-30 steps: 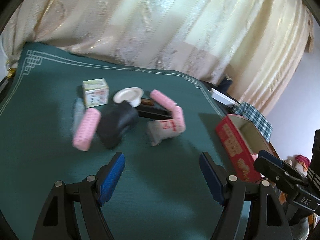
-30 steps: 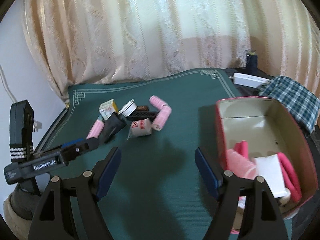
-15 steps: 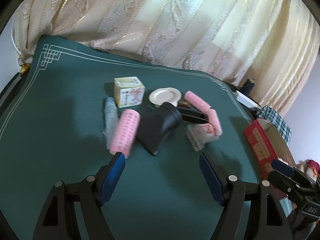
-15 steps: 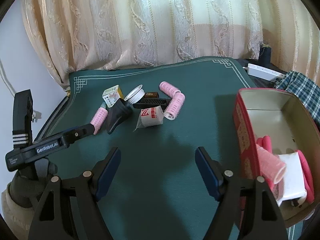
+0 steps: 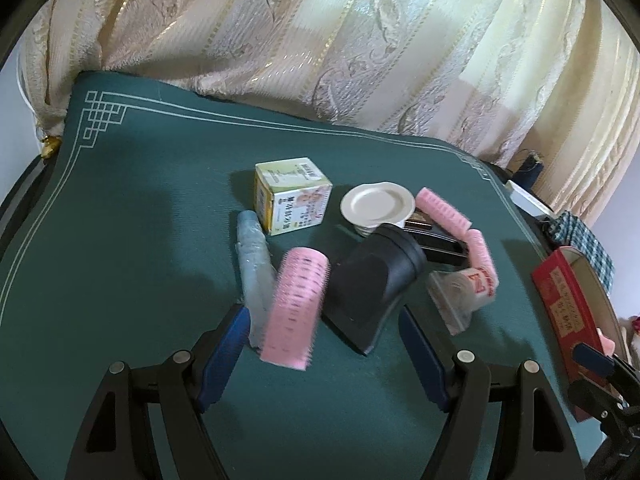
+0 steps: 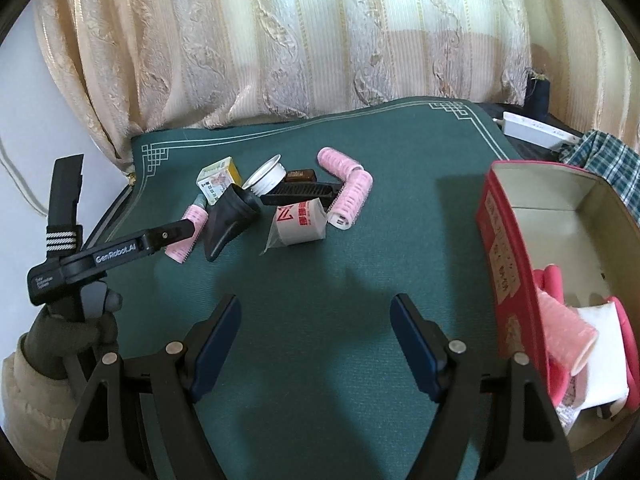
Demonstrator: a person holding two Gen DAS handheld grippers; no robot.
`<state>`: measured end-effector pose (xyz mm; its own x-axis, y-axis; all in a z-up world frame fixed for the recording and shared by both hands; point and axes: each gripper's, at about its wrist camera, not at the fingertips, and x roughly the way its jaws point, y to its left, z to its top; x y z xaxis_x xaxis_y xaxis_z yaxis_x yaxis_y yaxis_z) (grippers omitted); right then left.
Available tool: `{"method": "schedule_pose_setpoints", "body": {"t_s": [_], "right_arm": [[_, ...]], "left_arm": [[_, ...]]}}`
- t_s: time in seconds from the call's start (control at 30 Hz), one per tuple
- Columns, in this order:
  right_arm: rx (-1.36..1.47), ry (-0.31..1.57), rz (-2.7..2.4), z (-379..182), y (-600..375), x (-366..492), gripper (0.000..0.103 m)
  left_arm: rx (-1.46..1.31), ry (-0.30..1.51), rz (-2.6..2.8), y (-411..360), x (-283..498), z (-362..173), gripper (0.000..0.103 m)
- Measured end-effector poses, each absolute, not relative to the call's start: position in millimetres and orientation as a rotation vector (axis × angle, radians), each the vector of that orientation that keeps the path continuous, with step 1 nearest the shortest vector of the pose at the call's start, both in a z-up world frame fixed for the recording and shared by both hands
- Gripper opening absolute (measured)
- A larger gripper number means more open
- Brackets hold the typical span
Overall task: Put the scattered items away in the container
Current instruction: 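Grasp the second pink mesh hair roller with the left gripper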
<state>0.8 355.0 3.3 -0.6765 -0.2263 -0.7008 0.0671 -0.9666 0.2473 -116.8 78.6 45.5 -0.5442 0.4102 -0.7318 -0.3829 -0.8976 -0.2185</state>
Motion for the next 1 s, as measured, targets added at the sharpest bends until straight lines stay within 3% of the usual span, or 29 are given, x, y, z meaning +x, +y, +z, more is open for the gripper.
{"method": "schedule_pose_setpoints", "body": {"t_s": [0.37,0.43,0.57,0.63,1.0], "right_arm": [[1.210,-0.309,-2.704,-7,353,-8,0.080],[1.216,-0.308,-2.699,-8,352,-9,0.080],[1.226,-0.298,-2.692,-10,349,-11,0.080],[1.229,-0.294,-2.692,-10,348,-11,0.080],[1.235,-0.276,-2.694,-10,345,-13,0.080]], "left_arm": [[-1.191,-0.061,2.439,76,-131,34,0.077],[-1.197,-0.044,2.436,78,-134,32,0.064],[-1.193,-0.012,2.432,82,-135,28,0.055],[-1.183,0.009,2.422,84,-132,27,0.031],[-1.120,-0.004,2.415,80,-108,37,0.031]]}}
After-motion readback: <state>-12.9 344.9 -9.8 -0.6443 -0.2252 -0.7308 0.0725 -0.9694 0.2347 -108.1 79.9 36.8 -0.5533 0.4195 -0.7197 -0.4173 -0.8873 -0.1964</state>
